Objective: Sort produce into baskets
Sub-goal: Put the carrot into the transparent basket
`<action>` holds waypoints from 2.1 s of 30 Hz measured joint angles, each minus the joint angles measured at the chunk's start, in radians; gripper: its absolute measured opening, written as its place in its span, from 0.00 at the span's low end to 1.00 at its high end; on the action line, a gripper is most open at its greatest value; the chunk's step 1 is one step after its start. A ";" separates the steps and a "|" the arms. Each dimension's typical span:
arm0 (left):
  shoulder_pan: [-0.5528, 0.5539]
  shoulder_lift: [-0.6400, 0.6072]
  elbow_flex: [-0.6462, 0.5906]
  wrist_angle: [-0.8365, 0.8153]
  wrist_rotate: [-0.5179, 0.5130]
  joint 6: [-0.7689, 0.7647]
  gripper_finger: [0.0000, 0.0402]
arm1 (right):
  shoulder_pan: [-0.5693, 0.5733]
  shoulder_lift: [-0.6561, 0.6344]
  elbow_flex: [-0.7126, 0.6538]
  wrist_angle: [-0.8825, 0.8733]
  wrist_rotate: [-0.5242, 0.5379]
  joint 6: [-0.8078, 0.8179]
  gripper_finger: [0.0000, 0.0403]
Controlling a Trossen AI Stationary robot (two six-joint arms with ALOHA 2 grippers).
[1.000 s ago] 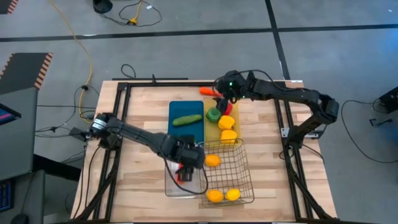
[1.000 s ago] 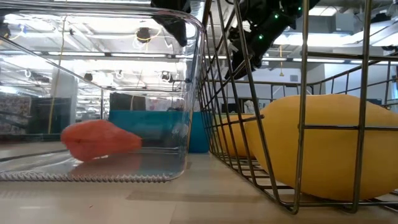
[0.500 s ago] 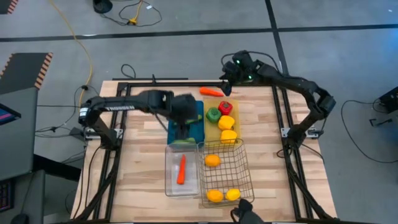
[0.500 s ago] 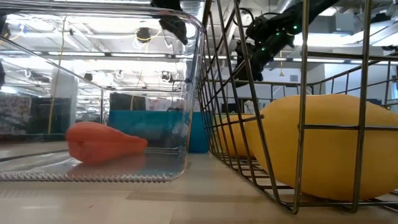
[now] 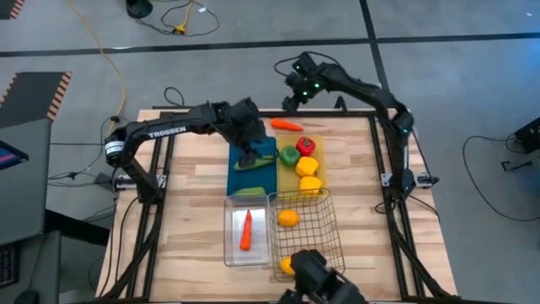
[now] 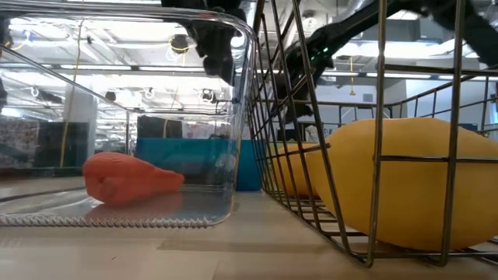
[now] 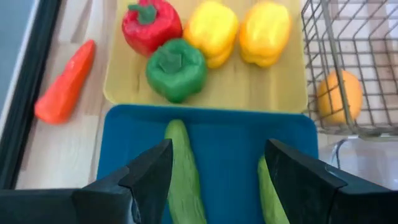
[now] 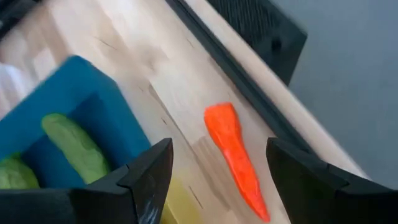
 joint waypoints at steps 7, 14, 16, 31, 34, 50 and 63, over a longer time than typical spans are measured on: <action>0.055 0.000 -0.025 -0.001 0.035 0.066 0.60 | 0.001 0.115 0.187 -0.111 0.066 0.016 0.71; 0.097 0.000 -0.026 -0.001 0.066 0.104 0.60 | 0.004 0.101 0.194 -0.073 0.060 -0.027 0.71; 0.108 0.000 -0.026 -0.001 0.066 0.105 0.60 | 0.004 0.088 0.195 -0.091 0.057 -0.027 0.71; 0.153 0.000 -0.026 0.212 0.001 0.148 0.60 | 0.006 0.073 0.194 -0.185 0.056 -0.030 0.71; 0.152 0.009 -0.026 0.254 -0.069 0.150 0.60 | 0.006 0.062 0.194 -0.186 0.057 -0.030 0.71; 0.264 0.212 -0.025 0.557 -0.087 -0.137 0.49 | 0.009 -0.036 0.194 -0.311 0.103 -0.056 0.71; 0.306 0.312 -0.024 0.627 0.013 -0.267 0.48 | 0.006 -0.036 0.194 -0.455 0.107 -0.128 0.71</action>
